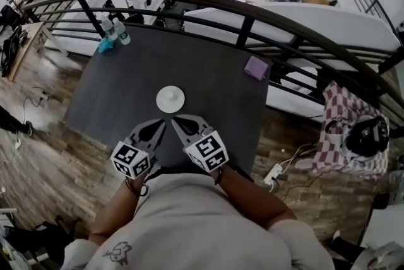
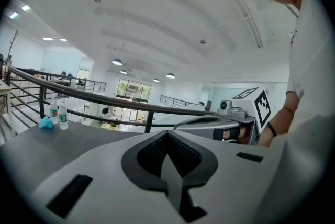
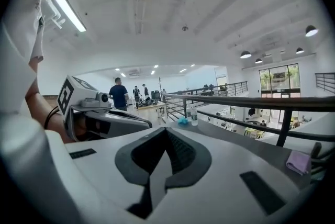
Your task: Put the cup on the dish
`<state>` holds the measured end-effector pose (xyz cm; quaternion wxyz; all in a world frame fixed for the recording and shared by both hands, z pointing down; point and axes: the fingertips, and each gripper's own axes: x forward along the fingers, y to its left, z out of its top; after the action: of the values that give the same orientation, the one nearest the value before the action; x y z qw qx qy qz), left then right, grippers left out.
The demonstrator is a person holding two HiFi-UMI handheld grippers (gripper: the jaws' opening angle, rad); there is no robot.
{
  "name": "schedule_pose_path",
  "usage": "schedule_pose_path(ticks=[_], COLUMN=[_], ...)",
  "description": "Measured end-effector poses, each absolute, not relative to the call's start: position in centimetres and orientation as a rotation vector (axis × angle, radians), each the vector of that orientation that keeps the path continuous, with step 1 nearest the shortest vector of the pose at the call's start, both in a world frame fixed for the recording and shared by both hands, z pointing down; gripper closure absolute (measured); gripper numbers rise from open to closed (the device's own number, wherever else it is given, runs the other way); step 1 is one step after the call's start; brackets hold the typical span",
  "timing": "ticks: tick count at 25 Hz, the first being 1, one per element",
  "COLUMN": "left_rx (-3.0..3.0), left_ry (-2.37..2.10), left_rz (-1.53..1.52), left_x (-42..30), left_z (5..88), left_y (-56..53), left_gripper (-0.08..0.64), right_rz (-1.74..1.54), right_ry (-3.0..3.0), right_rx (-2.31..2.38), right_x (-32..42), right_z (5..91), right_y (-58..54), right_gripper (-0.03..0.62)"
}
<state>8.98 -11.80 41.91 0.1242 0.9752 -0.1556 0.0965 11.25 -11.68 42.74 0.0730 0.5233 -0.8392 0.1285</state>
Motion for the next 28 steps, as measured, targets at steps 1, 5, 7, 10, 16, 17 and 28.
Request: schedule_pose_path(ticks=[1,5,7,10,16,17,28], left_rx=[2.848,2.88,2.892,2.912,2.88,2.883,2.95], left_ry=[-0.455,-0.476,-0.483,-0.492,-0.512,-0.507,-0.381], left_rz=[0.279,0.254,0.247,0.254,0.202,0.201,0.231], left_x=[8.8,8.2,7.5,5.5,0.9,0.2,-9.2], left_z=[41.5,40.3,39.8,39.8,39.5,39.5,38.7], left_y=[-11.1,-9.7,-9.0,-7.7,-6.9,-6.5,-0.9], left_gripper=[0.552,0.552,0.552,0.552,0.552,0.552,0.552], right_rz=[0.373,0.329,0.319,0.317,0.306,0.302,0.263], right_ry=[-2.524,-2.532,-2.531,-2.526,-2.508,-2.507,-2.491], right_rx=[1.558,1.535,1.537,1.53,1.535,1.537,1.644], right_x=[11.0,11.0,10.8,9.6,5.8,5.0,-5.1], right_z=[42.3,40.9,40.6,40.8,40.1,40.0,39.5], right_y=[-11.1,-9.8,-9.1,-8.0,-6.6,-6.1,-3.0], right_gripper=[0.578,0.578,0.578,0.578,0.578,0.578,0.578])
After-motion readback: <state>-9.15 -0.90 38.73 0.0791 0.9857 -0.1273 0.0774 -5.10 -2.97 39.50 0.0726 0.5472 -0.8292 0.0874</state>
